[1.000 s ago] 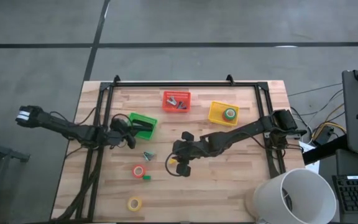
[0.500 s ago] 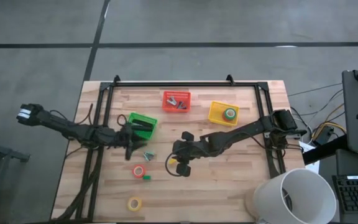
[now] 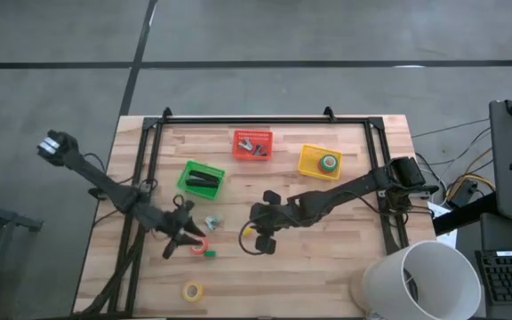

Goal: Pick and place Stapler, Stapler remover, tape
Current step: Put the green stapler into the green basket

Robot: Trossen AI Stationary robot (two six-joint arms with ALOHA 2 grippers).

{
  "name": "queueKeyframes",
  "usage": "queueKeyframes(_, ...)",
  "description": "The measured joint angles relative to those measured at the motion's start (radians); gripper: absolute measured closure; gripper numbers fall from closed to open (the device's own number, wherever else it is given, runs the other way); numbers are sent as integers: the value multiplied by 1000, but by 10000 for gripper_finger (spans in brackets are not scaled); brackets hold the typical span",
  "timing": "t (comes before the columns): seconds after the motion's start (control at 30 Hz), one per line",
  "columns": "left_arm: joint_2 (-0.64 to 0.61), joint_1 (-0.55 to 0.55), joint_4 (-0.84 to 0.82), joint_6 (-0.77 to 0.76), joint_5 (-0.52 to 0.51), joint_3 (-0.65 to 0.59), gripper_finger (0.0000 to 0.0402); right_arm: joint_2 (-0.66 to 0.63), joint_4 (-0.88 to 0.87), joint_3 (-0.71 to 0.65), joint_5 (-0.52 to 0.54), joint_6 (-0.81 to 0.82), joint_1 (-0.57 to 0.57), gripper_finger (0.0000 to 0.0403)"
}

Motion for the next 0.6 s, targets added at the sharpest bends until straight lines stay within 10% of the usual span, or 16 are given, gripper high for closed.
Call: queueKeyframes(0.6,520,-65,-227,-73,-84,330,190,0,-5,-16,-3,-1,43,344)
